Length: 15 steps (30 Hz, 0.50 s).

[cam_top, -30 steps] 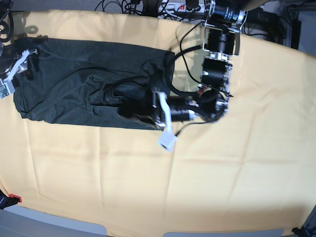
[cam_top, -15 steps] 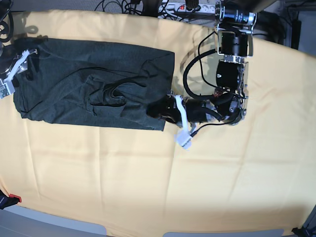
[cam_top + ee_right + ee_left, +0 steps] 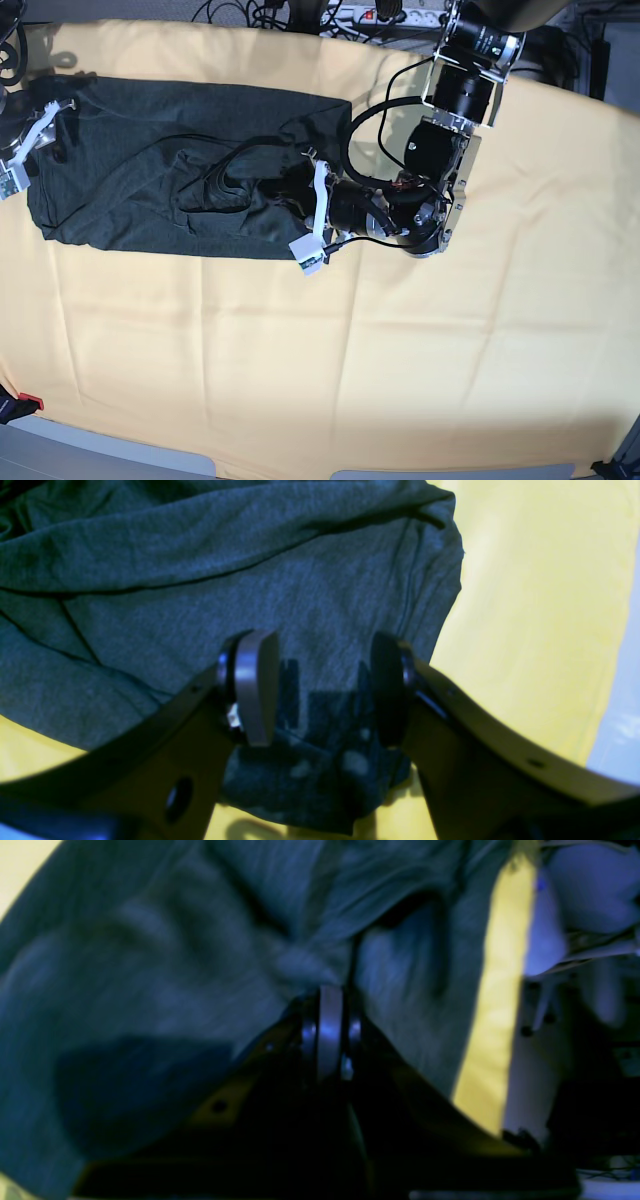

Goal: Fold the T-shirt properly
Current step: 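Lay the folded end down onto the strip with the left gripper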

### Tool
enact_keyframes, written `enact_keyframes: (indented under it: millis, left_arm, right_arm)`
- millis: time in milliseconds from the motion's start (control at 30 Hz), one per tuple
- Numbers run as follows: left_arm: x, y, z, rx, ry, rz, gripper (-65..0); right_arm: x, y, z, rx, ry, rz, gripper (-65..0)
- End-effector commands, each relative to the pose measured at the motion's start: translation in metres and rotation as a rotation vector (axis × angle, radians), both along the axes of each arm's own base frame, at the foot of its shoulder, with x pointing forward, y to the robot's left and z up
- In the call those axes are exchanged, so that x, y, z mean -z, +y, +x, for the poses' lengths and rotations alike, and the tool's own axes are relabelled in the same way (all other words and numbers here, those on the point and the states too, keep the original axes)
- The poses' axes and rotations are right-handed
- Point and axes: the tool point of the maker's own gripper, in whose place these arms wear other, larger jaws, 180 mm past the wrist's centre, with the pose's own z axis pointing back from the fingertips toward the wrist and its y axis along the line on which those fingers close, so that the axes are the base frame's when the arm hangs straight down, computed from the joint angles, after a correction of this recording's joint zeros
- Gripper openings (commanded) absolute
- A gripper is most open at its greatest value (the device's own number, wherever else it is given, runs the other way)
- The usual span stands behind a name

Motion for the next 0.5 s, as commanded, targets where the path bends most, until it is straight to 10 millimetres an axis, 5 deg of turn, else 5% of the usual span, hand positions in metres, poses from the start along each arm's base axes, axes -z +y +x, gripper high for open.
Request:
enact_keyframes:
  millis: [0, 267, 467]
  left_arm:
    - [-0.026, -0.010, 0.007, 0.004, -0.030, -0.094, -65.0]
    - [-0.057, -0.037, -0.022, 0.128, 0.063, -0.250, -65.0]
    - [-0.063, -0.023, 0.017, 0.055, -0.050, -0.170, -65.0]
  right_arm:
    - [-0.012, -0.003, 0.006, -0.009, -0.035, -0.016, -33.7]
    - [-0.012, -0.003, 0.006, -0.009, -0.035, -0.017, -33.7]
    - [-0.012, -0.003, 0.006, -0.008, -0.035, -0.016, -33.7]
